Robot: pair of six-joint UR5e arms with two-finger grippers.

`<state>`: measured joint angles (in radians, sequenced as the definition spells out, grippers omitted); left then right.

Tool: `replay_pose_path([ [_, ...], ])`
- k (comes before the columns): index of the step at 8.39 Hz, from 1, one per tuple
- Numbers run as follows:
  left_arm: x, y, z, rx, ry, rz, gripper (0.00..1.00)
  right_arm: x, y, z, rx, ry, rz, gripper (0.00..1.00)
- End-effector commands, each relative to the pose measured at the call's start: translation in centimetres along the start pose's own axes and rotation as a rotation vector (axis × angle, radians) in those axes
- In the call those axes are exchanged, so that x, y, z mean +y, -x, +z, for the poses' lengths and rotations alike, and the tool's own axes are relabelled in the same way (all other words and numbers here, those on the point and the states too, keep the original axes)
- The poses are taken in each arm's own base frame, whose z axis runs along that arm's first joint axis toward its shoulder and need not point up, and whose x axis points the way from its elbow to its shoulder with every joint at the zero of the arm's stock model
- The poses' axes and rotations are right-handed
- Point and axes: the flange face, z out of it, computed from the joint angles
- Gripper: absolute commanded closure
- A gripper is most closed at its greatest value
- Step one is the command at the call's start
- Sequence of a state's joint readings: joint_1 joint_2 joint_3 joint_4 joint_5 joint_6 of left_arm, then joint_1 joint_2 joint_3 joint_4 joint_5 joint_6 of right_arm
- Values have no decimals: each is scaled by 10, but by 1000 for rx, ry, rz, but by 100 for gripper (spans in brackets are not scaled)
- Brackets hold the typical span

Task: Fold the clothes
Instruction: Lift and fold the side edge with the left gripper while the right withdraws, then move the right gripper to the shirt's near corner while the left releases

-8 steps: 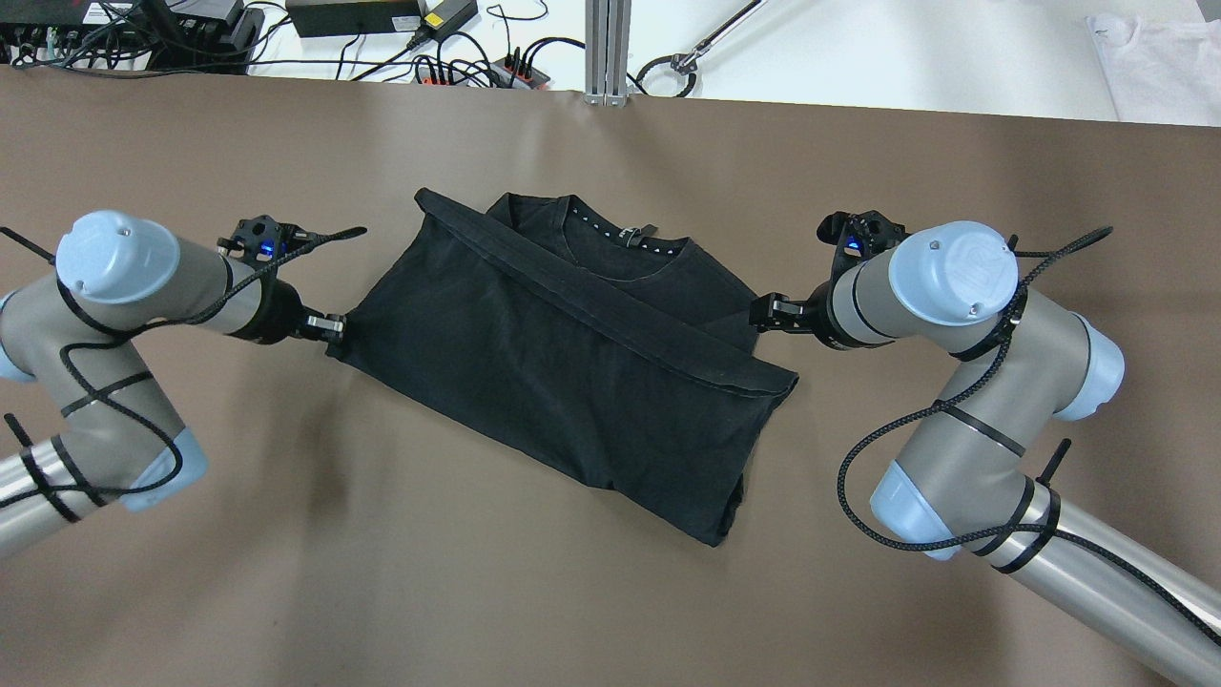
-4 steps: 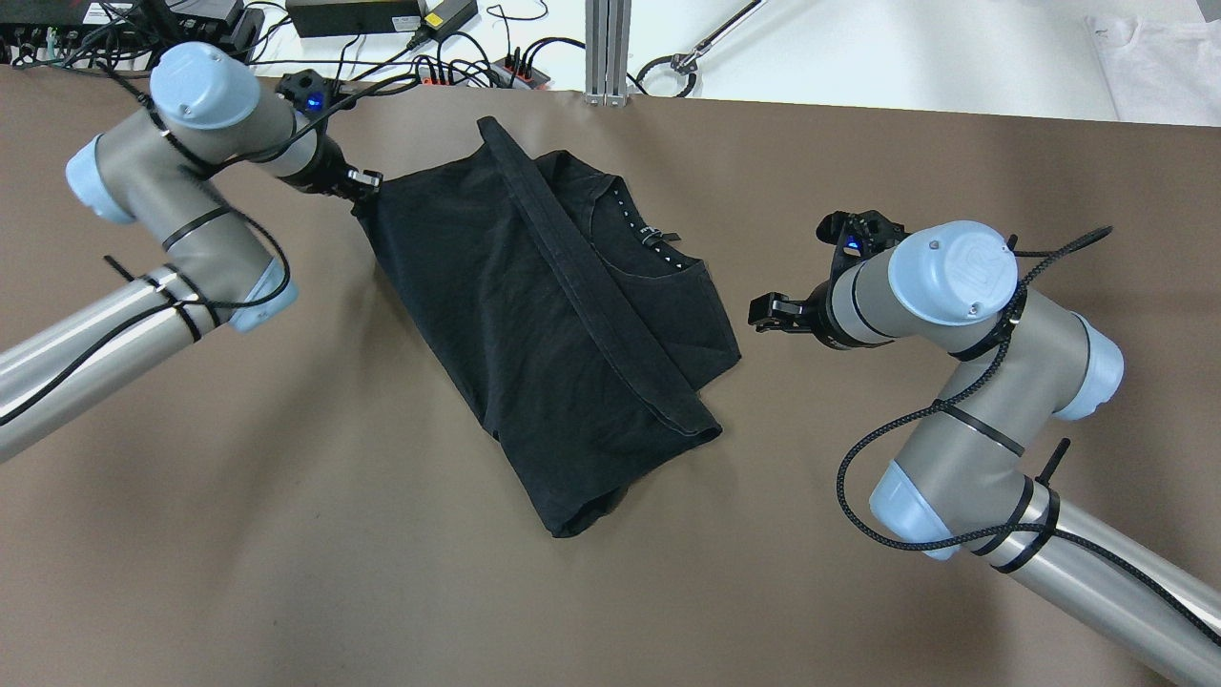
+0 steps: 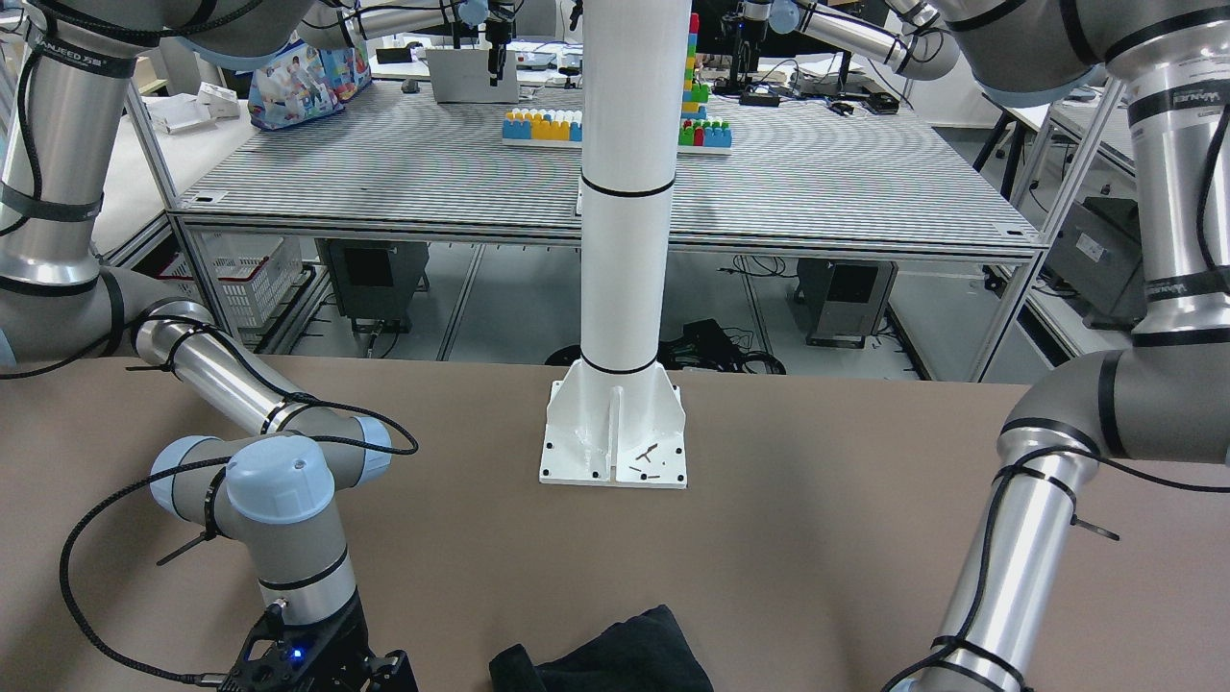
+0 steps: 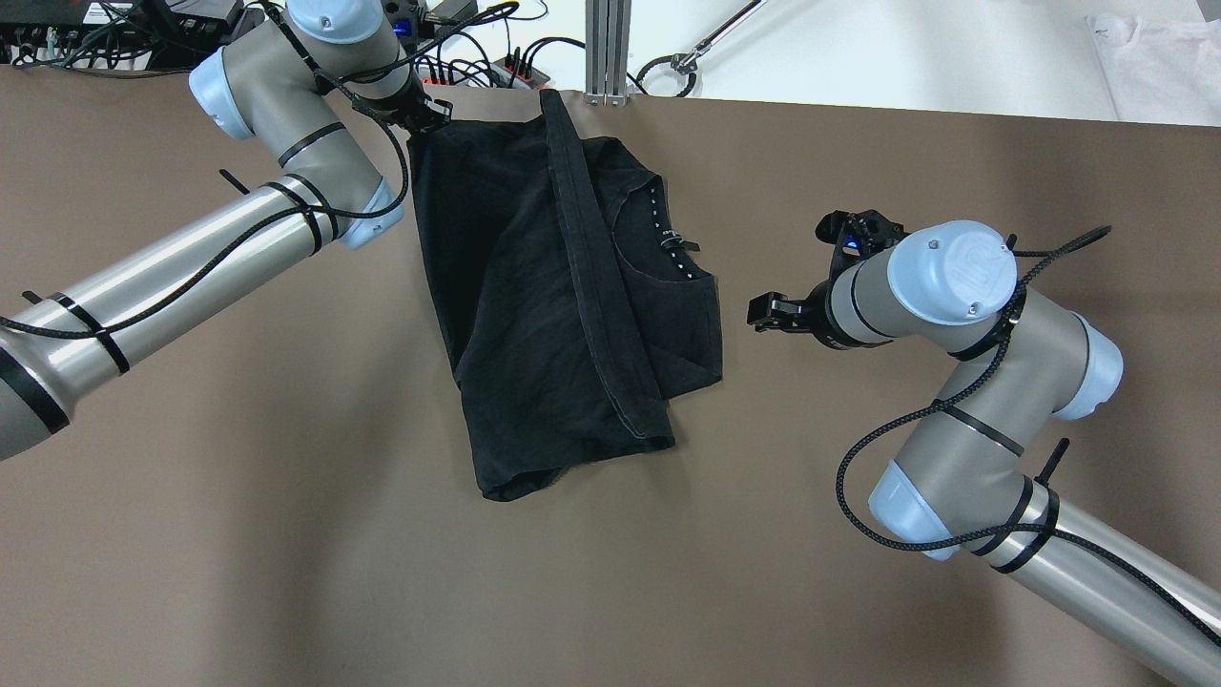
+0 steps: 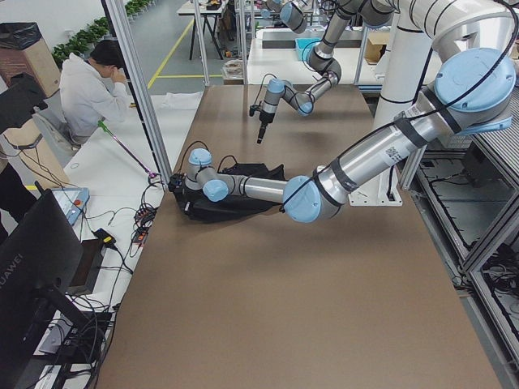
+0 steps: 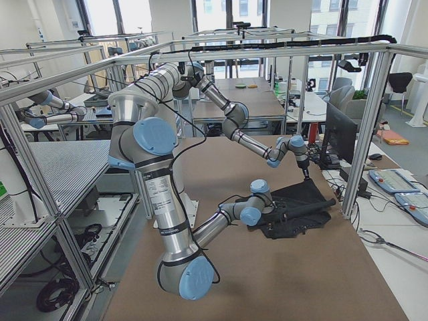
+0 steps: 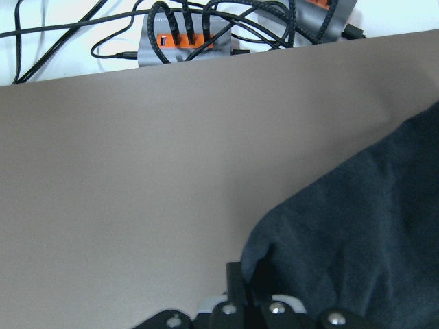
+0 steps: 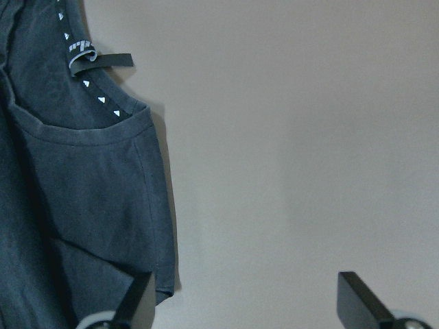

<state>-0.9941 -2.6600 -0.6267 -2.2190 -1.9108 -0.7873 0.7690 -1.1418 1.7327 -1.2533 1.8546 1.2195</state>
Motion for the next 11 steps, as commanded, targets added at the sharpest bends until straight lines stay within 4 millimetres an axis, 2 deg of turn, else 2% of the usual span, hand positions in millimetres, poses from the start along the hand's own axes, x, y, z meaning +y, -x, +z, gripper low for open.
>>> replay_pose_path([
  [1, -15, 0, -13, -3, -45, 99, 1, 13, 12, 5, -10, 15, -14, 6],
  [2, -22, 19, -24, 2, -64, 103, 0, 21, 18, 9, -8, 10, -21, 6],
  [3, -20, 29, -31, 9, -81, 130, 0, 33, 35, 12, -22, 3, 15, 6],
  [4, -4, 40, -31, 21, -89, 130, 0, 51, 52, 20, -27, 7, 64, 6],
  [6, 29, 58, -35, 45, -108, 129, 0, 68, 75, 34, -28, -28, 238, 8],
  [7, 38, 50, -33, 59, -105, 120, 0, 71, 76, 46, -44, -46, 304, 10],
  [9, 47, 37, -27, 64, -99, 118, 0, 77, 61, 96, -145, -75, 398, 11],
  [11, 49, 42, -24, 58, -97, 115, 0, 75, 54, 104, -144, -81, 396, 12],
])
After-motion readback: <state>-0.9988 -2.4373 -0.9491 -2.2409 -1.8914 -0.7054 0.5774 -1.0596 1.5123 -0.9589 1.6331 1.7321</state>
